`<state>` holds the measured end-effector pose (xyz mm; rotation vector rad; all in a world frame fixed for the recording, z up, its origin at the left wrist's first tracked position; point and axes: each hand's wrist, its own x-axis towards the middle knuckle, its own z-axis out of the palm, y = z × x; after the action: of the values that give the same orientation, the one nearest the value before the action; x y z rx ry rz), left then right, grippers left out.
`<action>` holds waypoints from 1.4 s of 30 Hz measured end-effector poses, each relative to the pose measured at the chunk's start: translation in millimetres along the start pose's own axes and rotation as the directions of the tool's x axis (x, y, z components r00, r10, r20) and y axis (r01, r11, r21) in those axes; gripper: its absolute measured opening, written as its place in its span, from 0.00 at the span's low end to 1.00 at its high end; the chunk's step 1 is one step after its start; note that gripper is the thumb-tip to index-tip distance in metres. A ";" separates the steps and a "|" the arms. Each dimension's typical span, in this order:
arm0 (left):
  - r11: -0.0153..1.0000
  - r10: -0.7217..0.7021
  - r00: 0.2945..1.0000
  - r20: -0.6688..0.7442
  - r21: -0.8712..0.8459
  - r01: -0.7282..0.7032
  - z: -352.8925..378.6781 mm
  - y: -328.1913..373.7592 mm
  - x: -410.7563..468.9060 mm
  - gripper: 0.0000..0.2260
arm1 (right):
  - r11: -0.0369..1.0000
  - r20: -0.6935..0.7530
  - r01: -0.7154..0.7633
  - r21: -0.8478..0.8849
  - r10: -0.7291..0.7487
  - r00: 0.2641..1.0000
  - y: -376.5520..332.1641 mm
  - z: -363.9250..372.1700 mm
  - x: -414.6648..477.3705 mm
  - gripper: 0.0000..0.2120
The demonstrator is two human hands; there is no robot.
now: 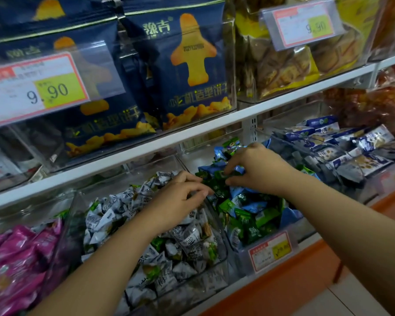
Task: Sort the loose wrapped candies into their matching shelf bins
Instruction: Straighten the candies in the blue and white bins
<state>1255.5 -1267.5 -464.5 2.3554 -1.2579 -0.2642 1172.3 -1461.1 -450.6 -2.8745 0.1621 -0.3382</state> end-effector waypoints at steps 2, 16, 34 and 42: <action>1.000 -0.008 1.000 -0.002 -0.007 0.008 0.9 0.0 0.3 0.09 | 0.998 0.180 0.059 0.033 -0.064 0.982 -11.6 2.7 -17.7 0.14; 0.999 -0.044 0.999 0.003 0.007 0.044 0.5 5.0 -1.2 0.10 | 0.994 0.190 -0.027 0.101 0.007 0.982 -8.0 21.0 -25.3 0.07; 0.992 -0.115 0.961 -0.253 -0.079 0.097 -17.0 0.5 -62.5 0.15 | 0.930 0.160 0.068 0.361 -0.134 0.978 -19.9 3.6 -46.4 0.08; 0.904 -0.138 0.988 -0.074 0.399 0.156 -18.1 -20.9 -74.4 0.16 | 0.993 0.406 0.072 0.093 -0.104 0.908 -13.4 26.3 -51.6 0.16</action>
<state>1235.6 -1190.7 -461.8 2.7958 -1.2062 0.0070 1129.8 -1435.2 -483.2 -2.8055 -0.0571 0.2453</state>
